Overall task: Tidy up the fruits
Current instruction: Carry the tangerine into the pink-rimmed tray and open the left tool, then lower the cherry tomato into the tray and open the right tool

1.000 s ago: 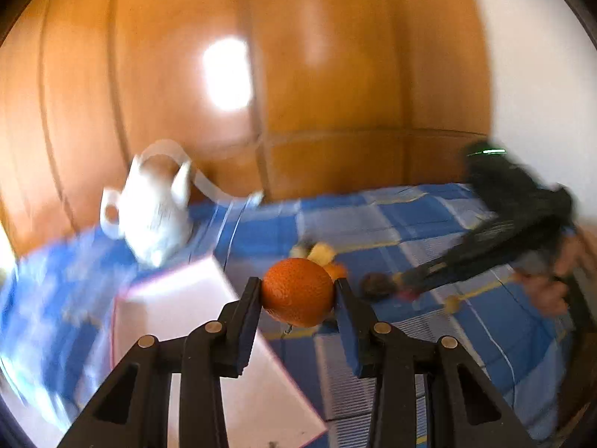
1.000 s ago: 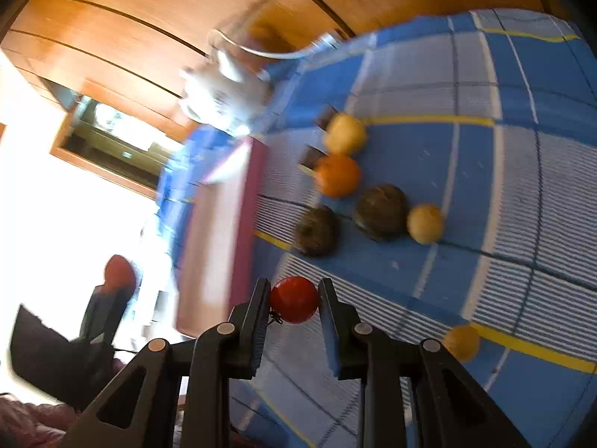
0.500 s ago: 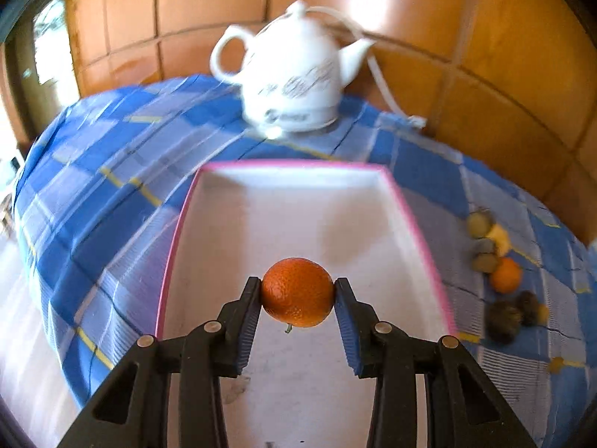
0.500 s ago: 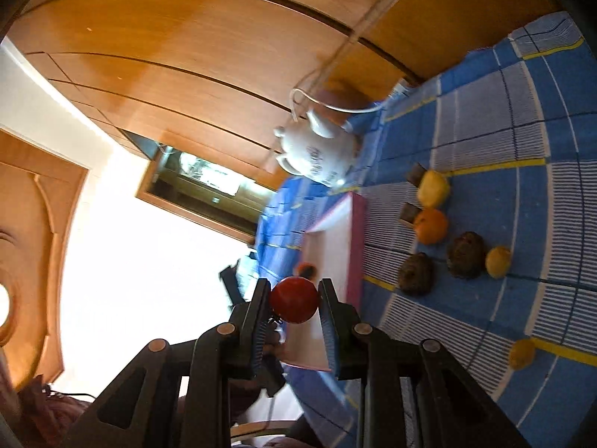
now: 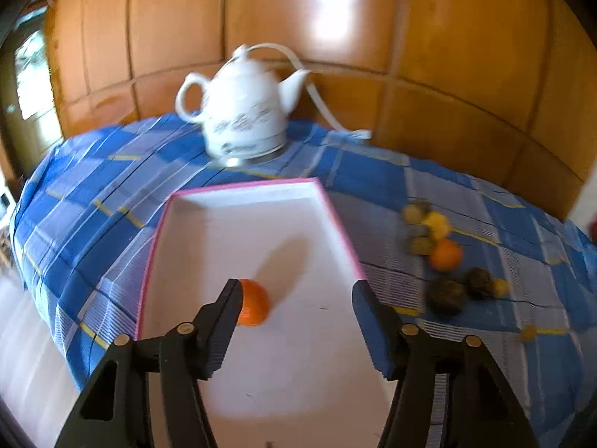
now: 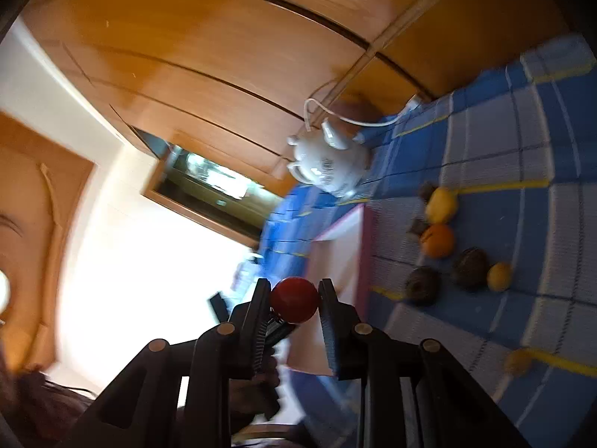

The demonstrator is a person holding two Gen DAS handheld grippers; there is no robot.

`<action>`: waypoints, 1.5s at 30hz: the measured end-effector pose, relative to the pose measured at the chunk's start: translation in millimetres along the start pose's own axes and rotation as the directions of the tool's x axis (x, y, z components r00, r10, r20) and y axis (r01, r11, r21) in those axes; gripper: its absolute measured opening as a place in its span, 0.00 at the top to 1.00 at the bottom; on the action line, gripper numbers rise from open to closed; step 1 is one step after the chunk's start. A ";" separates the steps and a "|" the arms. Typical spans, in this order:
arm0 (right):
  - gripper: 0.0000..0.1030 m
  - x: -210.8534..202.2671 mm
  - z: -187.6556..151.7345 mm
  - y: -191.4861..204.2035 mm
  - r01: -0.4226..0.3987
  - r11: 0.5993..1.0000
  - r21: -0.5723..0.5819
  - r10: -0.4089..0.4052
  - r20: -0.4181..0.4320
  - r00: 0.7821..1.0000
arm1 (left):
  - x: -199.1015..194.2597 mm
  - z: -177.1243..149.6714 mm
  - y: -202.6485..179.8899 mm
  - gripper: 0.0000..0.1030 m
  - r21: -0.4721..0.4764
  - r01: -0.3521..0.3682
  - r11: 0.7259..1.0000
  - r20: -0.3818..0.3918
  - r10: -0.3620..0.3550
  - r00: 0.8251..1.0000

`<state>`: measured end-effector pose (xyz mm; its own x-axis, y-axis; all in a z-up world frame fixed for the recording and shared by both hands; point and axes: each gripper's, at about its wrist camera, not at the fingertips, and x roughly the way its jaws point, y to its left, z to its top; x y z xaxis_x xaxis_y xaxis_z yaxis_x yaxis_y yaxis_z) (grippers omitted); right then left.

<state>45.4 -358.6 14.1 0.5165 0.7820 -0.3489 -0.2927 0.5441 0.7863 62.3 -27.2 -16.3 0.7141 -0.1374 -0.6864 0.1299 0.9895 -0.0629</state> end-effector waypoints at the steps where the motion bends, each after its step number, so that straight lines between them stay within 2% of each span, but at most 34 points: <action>1: 0.75 2.8 -1.8 3.6 0.071 0.997 -0.040 -0.072 -0.005 0.997 | -4.2 -0.9 -5.8 0.39 0.012 0.016 1.000 0.002 -0.016 1.000; 4: 0.75 21.2 -11.0 15.1 0.265 0.949 -0.169 -0.274 -0.035 0.961 | -13.0 -4.0 -20.2 0.39 0.040 0.050 0.998 0.001 -0.050 0.999; 6: 0.75 37.6 -20.3 20.3 0.381 0.884 -0.270 -0.409 -0.052 0.911 | -18.0 -7.6 -28.4 0.39 0.055 0.060 0.997 -0.006 -0.059 0.998; 8: 0.75 48.7 -26.8 19.4 0.429 0.844 -0.322 -0.473 -0.070 0.878 | -21.6 -9.9 -32.6 0.39 0.061 0.062 0.996 -0.009 -0.062 0.998; 9: 0.75 56.0 -31.9 20.2 0.461 0.808 -0.366 -0.519 -0.075 0.851 | -23.8 -10.7 -33.9 0.38 0.062 0.065 0.996 -0.009 -0.065 0.998; 12: 0.75 67.8 -40.6 19.0 0.499 0.752 -0.430 -0.584 -0.084 0.807 | -30.9 -13.2 -36.2 0.35 0.068 0.053 0.996 -0.001 -0.053 0.999; 14: 0.75 72.5 -42.5 16.2 0.516 0.732 -0.445 -0.610 -0.090 0.787 | -34.7 -15.7 -34.9 0.35 0.068 0.051 0.996 0.006 -0.051 0.999; 21: 0.75 81.4 -49.1 -3.0 0.566 0.690 -0.451 -0.674 -0.116 0.730 | -40.7 -23.6 -27.4 0.32 0.068 0.036 0.997 0.000 -0.036 0.999; 31: 0.75 86.3 -53.1 -21.8 0.599 0.677 -0.427 -0.708 -0.156 0.689 | -36.2 -34.9 -9.2 0.29 0.029 0.018 0.999 -0.034 -0.017 0.999; 38: 0.75 90.5 -58.6 -22.4 0.594 0.679 -0.431 -0.710 -0.178 0.682 | -33.7 -37.9 5.9 0.29 -0.007 0.001 1.000 -0.044 -0.001 0.999; 41: 0.75 93.5 -59.9 -15.9 0.581 0.691 -0.430 -0.698 -0.188 0.691 | -32.8 -38.7 11.3 0.28 -0.018 -0.006 1.000 -0.047 0.005 0.999; 43: 0.75 97.0 -60.8 -6.1 0.561 0.703 -0.436 -0.682 -0.190 0.706 | -31.8 -39.8 16.4 0.27 -0.031 -0.012 0.999 -0.051 0.011 0.999; 45: 0.75 103.4 -61.7 7.4 0.531 0.726 -0.438 -0.652 -0.192 0.734 | -30.7 -41.0 21.6 0.27 -0.043 -0.019 0.999 -0.055 0.016 0.998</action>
<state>47.0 -255.0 -47.6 0.4151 0.2774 -0.8665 -0.2906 0.9429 0.1626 15.1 0.2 -26.3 0.6773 -0.1186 -0.7261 0.0869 0.9929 -0.0811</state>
